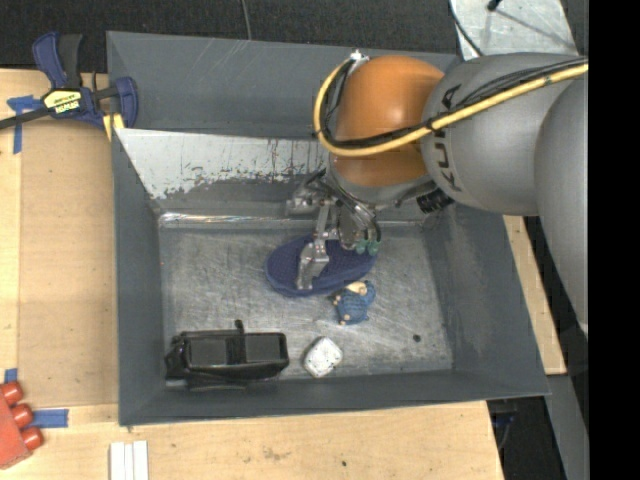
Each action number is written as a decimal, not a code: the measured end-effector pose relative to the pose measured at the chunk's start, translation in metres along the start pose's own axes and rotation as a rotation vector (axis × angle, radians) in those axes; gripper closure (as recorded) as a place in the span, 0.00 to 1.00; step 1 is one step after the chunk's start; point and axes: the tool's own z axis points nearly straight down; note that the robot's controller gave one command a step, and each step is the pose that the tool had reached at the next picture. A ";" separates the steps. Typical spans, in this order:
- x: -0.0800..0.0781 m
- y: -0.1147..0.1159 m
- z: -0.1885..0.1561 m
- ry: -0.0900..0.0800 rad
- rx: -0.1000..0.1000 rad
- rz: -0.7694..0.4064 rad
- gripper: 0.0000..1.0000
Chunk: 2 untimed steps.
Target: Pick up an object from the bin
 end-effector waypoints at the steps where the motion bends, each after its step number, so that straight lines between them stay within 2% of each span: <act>1: 0.019 -0.031 0.063 0.003 0.002 -0.027 0.00; 2: 0.016 -0.029 0.058 -0.006 0.000 -0.028 1.00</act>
Offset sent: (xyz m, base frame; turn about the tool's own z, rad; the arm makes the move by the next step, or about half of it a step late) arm -0.0180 -0.0286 -0.0602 -0.0295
